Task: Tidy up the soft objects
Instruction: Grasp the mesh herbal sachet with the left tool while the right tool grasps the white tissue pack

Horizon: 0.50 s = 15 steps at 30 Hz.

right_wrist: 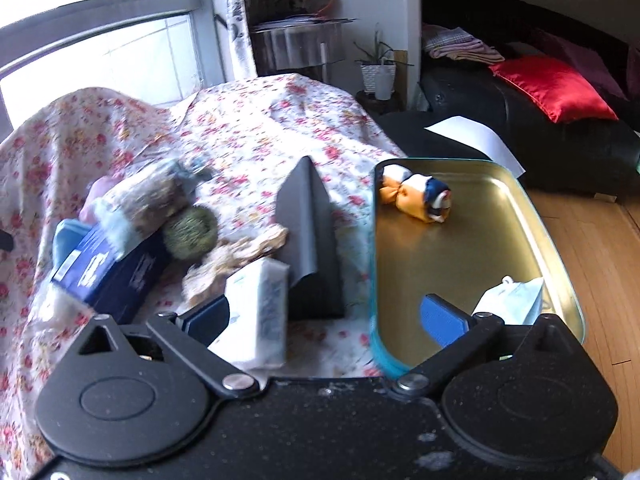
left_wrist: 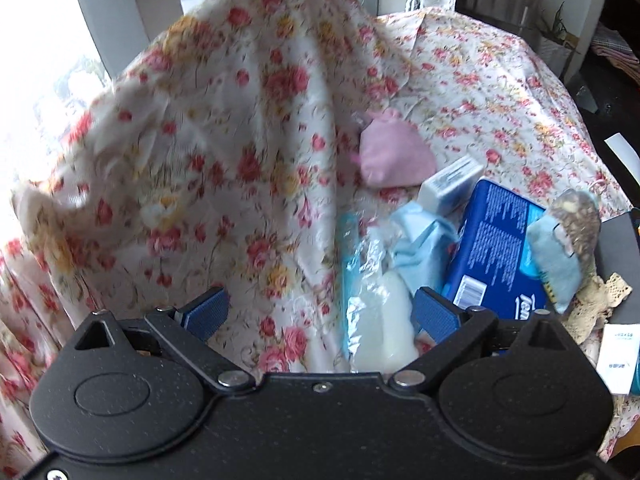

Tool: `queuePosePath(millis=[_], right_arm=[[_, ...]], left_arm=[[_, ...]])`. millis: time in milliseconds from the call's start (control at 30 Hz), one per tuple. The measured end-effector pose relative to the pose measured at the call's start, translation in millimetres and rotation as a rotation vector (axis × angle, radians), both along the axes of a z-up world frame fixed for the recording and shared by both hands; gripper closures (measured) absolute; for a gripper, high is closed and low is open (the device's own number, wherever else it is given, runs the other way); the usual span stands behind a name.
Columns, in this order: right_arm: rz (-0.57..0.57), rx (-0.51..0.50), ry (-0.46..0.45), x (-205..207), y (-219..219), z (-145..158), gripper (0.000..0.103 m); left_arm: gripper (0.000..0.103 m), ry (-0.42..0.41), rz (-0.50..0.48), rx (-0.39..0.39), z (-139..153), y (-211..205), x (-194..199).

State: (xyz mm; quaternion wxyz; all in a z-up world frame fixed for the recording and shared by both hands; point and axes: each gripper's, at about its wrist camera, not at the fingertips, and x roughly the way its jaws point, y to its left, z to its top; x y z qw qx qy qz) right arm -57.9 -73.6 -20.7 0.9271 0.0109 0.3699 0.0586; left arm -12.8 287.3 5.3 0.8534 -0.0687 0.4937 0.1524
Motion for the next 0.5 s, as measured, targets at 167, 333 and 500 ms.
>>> queuePosePath(millis=[167,333,500], right_arm=[[0.055,-0.027,0.01,-12,26,3,0.001],[0.089,-0.047,0.041,-11,48,-1,0.001],[0.097,-0.065,0.08,1,62,-10,0.001]], left_arm=[[0.007,0.014,-0.001,-0.024,-15,0,-5],[0.007,0.016,-0.025,-0.045,-22,-8,-5],[0.007,-0.026,-0.07,-0.026,-13,-23,5]])
